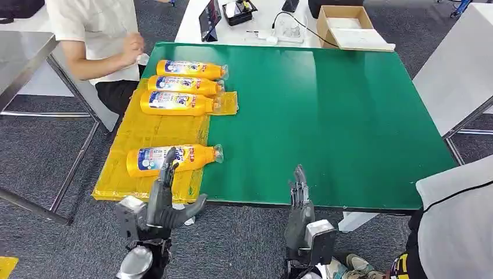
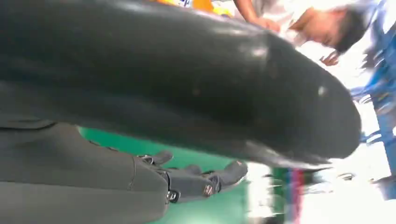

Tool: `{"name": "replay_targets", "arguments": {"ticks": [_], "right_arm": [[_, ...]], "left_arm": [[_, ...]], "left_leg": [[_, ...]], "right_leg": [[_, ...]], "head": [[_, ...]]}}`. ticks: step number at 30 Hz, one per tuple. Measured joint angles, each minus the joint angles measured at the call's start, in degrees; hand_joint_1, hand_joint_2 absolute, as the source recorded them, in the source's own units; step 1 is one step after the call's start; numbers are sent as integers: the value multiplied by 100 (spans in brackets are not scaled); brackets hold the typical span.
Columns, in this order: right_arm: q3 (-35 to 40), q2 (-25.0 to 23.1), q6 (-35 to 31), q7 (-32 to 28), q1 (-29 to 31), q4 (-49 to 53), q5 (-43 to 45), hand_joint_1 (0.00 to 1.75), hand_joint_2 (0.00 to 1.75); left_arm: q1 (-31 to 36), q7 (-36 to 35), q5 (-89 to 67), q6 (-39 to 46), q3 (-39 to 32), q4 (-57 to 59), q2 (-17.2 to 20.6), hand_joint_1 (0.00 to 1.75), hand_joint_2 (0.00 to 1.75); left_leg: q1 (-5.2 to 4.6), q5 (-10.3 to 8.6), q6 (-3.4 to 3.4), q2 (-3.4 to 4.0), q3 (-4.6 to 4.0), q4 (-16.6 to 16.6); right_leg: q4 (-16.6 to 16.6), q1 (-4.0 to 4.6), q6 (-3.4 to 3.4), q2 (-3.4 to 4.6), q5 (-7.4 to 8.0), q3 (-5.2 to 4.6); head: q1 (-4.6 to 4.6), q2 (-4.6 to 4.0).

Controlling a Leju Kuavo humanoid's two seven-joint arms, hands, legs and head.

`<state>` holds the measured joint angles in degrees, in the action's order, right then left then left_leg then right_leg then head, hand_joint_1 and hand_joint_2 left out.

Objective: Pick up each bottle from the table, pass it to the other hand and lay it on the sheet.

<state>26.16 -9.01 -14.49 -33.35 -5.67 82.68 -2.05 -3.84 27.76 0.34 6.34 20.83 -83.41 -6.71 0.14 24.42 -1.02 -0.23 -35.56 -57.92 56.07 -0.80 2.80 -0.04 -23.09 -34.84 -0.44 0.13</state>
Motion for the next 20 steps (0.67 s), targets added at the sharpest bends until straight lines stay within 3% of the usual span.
{"name": "replay_targets", "arguments": {"ticks": [2, 8, 15, 16, 20], "right_arm": [[-15, -54, -299, 327, 6, -65, 216, 0, 0], [-42, -135, -1106, 572, 49, -155, 200, 0, 0], [-57, -148, -1740, 238, 76, -37, -259, 0, 0], [-59, -138, -1755, 244, 76, -2, -307, 0, 175], [-83, -94, -2033, 84, 73, 55, -797, 0, 175]], "left_arm": [[-199, 28, 490, 26, 0, -307, -17, 0, 175], [-290, 124, 600, 455, -9, -504, -114, 0, 175], [-165, 177, 443, 667, -11, -410, -157, 0, 175], [-141, 181, 429, 673, -11, -371, -157, 0, 175], [-68, 227, 132, 921, 11, -224, -160, 0, 175]], "left_leg": [[-1, -2, -2, -4, 0, 0], [-2, -3, -3, -5, 2, 0], [-1, -3, -3, -5, 3, 0], [-1, -3, -3, -3, 3, 0], [-1, -3, -3, -4, 4, 0]], "right_leg": [[0, -1, 0, -1, 0, 2], [0, -1, 3, -1, 4, 6], [0, 0, 3, -1, 4, 6], [1, 0, 3, -1, 4, 5], [0, -1, 3, -1, 3, 4]], "head": [[0, 0], [2, 0], [4, 0], [0, 0], [2, 0]]}}
